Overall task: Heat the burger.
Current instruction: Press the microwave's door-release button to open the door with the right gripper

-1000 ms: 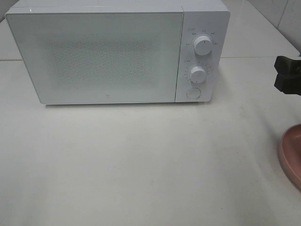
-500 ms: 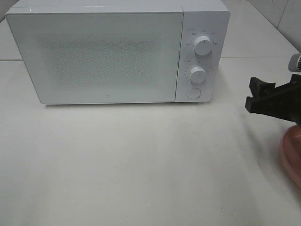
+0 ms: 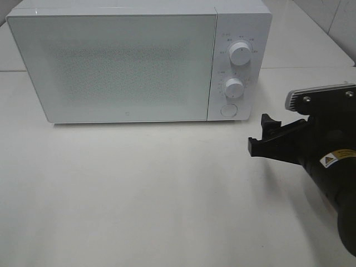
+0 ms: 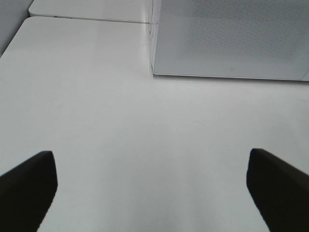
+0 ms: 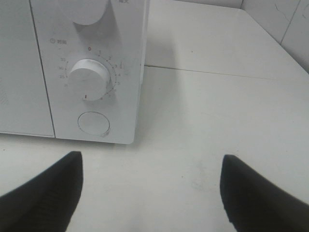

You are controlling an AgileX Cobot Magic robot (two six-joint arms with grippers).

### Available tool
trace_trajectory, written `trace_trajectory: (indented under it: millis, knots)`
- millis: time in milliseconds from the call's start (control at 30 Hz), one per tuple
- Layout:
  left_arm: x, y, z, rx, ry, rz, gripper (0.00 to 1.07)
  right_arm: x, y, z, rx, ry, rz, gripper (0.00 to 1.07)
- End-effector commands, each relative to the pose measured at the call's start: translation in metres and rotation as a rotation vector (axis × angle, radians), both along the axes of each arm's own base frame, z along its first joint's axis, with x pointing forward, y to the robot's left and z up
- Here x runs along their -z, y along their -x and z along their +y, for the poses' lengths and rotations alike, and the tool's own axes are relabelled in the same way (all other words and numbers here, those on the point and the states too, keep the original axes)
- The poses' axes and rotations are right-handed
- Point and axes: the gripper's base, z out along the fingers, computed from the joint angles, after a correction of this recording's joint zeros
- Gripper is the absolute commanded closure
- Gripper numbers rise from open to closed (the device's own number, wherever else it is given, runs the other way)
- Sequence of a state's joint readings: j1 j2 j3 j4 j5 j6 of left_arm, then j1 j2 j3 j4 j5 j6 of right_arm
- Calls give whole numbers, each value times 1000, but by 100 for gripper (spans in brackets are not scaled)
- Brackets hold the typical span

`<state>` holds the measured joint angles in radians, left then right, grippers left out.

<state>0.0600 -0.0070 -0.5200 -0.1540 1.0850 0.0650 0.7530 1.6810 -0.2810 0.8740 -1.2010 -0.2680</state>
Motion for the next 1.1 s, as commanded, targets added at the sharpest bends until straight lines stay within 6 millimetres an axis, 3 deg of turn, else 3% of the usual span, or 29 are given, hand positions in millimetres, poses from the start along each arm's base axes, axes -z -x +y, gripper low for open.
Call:
trace_trajectory:
  millis: [33, 167, 600, 867, 1033, 1100]
  knots:
    - [0, 3, -1, 1, 9, -32, 7, -12, -7, 11, 14, 34, -124, 31]
    - [0, 3, -1, 1, 9, -32, 7, -10, -14, 27, -2, 26, -122, 31]
    - [0, 2, -1, 1, 9, -26, 7, -7, -16, 30, 18, -92, -105, 31]
    - [0, 2, -1, 1, 9, -26, 7, -7, -16, 30, 96, -402, -115, 37]
    - [0, 2, -1, 1, 9, -26, 7, -6, -16, 31, 181, -737, -118, 50]
    - [0, 2, -1, 1, 9, -26, 7, -6, -16, 31, 195, -788, -116, 53]
